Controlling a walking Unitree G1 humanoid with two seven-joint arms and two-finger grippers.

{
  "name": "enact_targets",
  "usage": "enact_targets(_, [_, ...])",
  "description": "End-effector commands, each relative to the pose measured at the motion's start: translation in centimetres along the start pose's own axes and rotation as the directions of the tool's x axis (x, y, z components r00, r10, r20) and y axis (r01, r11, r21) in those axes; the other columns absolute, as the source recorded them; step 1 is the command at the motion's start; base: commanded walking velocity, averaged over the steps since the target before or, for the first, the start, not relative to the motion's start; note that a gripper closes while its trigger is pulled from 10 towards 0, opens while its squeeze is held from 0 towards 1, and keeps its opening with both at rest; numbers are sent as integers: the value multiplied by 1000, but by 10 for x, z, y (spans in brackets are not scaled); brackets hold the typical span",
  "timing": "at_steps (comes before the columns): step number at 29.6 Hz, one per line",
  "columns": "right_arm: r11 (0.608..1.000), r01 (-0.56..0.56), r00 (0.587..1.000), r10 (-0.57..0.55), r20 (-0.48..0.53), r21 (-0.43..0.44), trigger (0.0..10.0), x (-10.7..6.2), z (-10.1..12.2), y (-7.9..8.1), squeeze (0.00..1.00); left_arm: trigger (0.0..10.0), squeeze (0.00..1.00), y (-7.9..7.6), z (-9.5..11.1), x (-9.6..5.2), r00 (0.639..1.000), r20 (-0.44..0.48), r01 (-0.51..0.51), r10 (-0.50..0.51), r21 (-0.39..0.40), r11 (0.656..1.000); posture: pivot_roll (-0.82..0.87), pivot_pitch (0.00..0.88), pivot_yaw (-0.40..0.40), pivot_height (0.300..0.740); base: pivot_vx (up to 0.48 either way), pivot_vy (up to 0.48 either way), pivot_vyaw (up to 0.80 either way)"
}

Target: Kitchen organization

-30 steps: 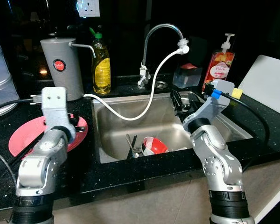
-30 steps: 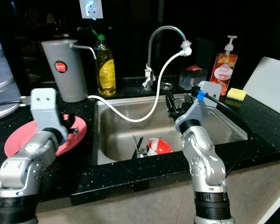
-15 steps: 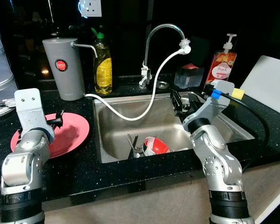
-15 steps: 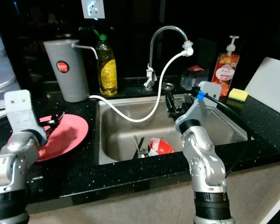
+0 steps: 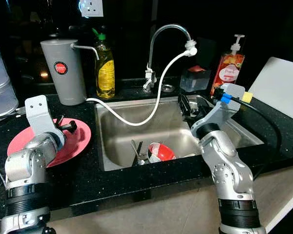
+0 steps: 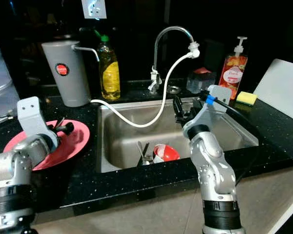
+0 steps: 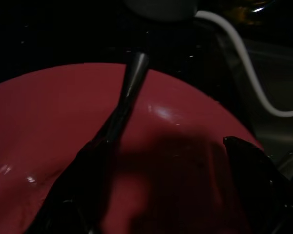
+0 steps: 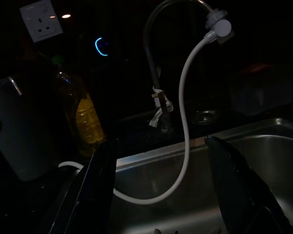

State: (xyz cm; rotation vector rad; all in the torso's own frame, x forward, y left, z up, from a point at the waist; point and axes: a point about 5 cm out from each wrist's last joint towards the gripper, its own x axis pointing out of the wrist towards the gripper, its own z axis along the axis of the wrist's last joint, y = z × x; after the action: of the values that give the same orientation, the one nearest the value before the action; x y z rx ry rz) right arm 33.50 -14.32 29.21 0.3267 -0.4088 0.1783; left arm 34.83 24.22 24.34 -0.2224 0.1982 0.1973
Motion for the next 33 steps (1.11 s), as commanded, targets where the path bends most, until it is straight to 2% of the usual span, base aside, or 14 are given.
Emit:
enact_targets(1, [1000, 8, 1000, -8, -13, -7, 10000, -2, -1, -2, 0, 10000, 0, 9, -2, 1, 999, -7, -43, 43, 56, 998, -52, 27, -12, 740, 0, 0, 0])
enact_targets(3, [1000, 8, 1000, -8, -14, -7, 10000, -2, -1, -2, 0, 9647, 0, 10, -3, 2, 999, -9, -47, 47, 61, 997, -52, 26, -14, 740, 0, 0, 0])
enact_targets(4, [1000, 7, 1000, -7, -15, -7, 10000, -2, -2, -2, 0, 6902, 0, 13, -3, 2, 998, 2, -63, 63, 100, 993, -51, 26, -15, 740, 0, 0, 0])
enact_targets(8, [1000, 5, 1000, -5, -18, -7, 10000, -2, -2, -2, 0, 6314, 0, 14, -3, 2, 998, 4, -59, 59, 124, 991, -49, 25, -18, 740, 0, 0, 0])
enact_targets(10, [1000, 3, 1000, -3, -20, -6, 10000, -1, -3, -2, 0, 2627, 0, 15, -6, 4, 999, -19, -45, 47, 100, 994, -49, 25, -18, 740, 0, 0, 0])
enact_targets(11, [1000, 3, 1000, -3, -20, -6, 10000, -1, -3, -2, 0, 2627, 0, 16, -7, 5, 999, -25, -41, 43, 97, 994, -49, 25, -18, 740, 0, 0, 0])
enact_targets(12, [1000, 2, 1000, -2, -20, -5, 10000, -1, -3, -2, 0, 275, 0, 17, -9, 6, 999, -30, -40, 43, 101, 994, -49, 25, -18, 740, 0, 0, 0])
enact_targets(14, [1000, 3, 1000, -3, -20, -3, 10000, -1, -3, -2, 0, 0, 0, 18, -11, 7, 998, -34, -43, 47, 116, 992, -51, 29, -18, 740, 0, 0, 0])
enact_targets(25, [1000, 13, 1000, -13, -23, -4, 10000, -2, -3, -4, 0, 471, 0, 21, -17, 7, 996, -46, -63, 70, 140, 988, -54, 37, -17, 740, 0, 0, 0])
enact_targets(26, [1000, 13, 1000, -13, -23, -4, 10000, -2, -3, -4, 0, 6706, 0, 21, -17, 7, 996, -46, -68, 76, 149, 987, -54, 37, -17, 740, 0, 0, 0])
enact_targets(27, [1000, 13, 1000, -13, -23, -4, 10000, -2, -3, -4, 0, 6706, 0, 21, -17, 7, 996, -46, -68, 76, 149, 987, -54, 37, -17, 740, 0, 0, 0])
enact_targets(28, [1000, 13, 1000, -14, -23, -4, 10000, -2, -3, -4, 0, 9529, 0, 21, -16, 7, 996, -43, -73, 80, 157, 985, -54, 37, -17, 740, 0, 0, 0])
enact_targets(32, [1000, 13, 1000, -13, -22, -4, 10000, -2, -2, -4, 0, 10000, 0, 19, -13, 7, 997, -27, -70, 76, 171, 983, -53, 40, -19, 740, 0, 0, 0])
enact_targets(33, [1000, 13, 1000, -13, -22, -4, 10000, -2, -2, -4, 0, 10000, 392, 19, -9, 6, 997, -11, -69, 72, 175, 982, -53, 40, -19, 740, 0, 0, 0])
